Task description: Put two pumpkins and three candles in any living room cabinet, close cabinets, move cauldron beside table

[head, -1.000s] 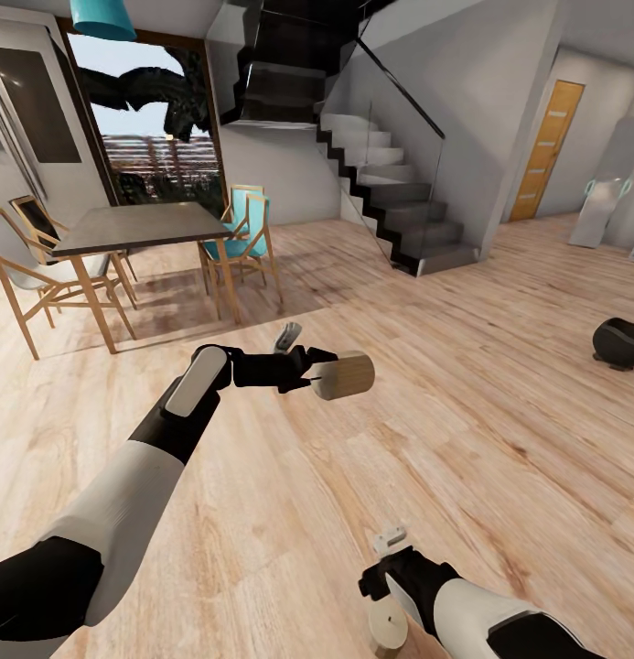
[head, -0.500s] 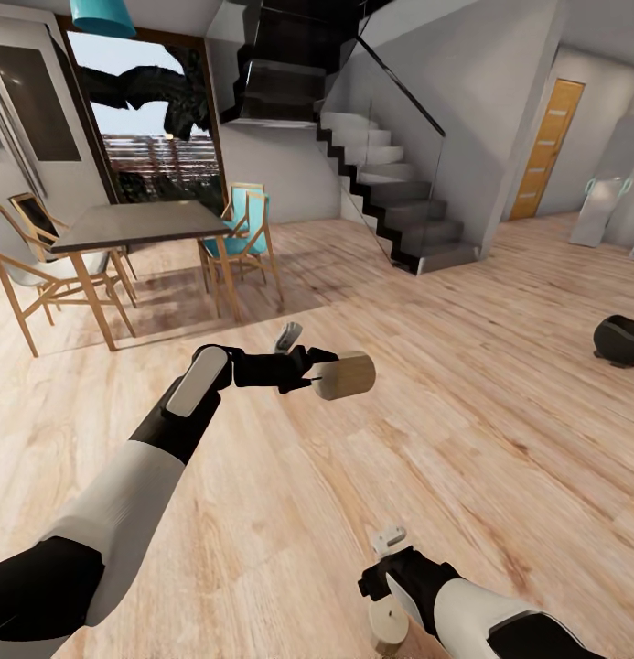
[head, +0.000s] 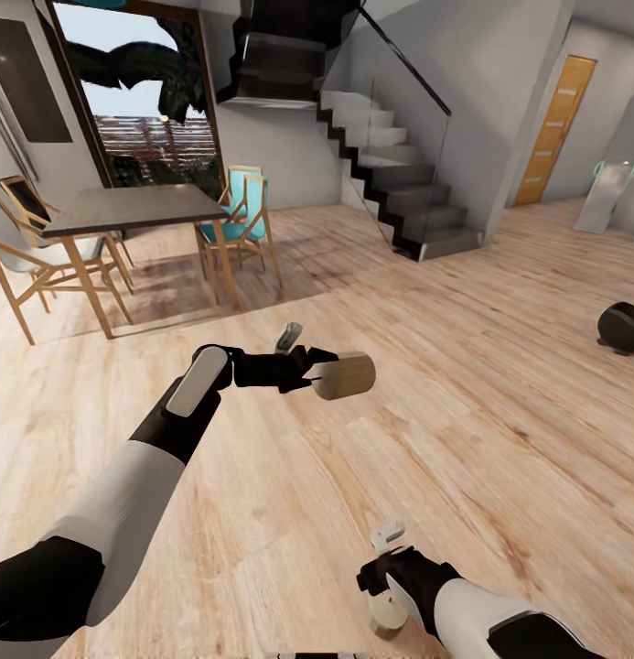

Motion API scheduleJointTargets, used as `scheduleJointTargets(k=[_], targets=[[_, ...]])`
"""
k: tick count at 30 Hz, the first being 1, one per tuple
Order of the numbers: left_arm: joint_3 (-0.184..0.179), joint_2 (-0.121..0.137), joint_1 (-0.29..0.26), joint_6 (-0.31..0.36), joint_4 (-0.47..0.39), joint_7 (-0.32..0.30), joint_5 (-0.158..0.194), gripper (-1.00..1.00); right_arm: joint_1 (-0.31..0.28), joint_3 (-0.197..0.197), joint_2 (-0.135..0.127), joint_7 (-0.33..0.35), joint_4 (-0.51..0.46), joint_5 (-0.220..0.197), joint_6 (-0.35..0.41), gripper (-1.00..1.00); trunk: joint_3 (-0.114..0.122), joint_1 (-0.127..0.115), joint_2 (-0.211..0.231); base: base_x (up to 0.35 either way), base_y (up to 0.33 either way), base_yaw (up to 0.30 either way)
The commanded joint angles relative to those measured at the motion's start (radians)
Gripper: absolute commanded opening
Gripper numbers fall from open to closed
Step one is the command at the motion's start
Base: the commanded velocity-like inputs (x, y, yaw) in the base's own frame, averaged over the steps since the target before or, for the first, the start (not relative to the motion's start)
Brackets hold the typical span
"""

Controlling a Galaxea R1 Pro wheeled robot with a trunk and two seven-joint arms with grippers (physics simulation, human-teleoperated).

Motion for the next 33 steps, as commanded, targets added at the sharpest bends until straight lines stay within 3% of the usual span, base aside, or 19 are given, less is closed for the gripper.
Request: scheduleJointTargets(k=[1, 33], targets=[[0.000, 0.000, 0.000, 0.000, 0.000, 0.000, 0.003, -1.00, 0.000, 0.000, 0.000, 0.000, 0.000, 0.000, 0.000, 1.00, -0.004, 0.000, 0.000, 0.000, 0.000, 0.000], [0.000, 0.000, 0.000, 0.000, -0.001, -0.001, 0.002, -1.00, 0.000, 0.000, 0.000, -0.015, 0.001, 0.003, -0.001, 1.00, -0.128, 0.015, -0.008, 0.000, 0.000, 0.000]])
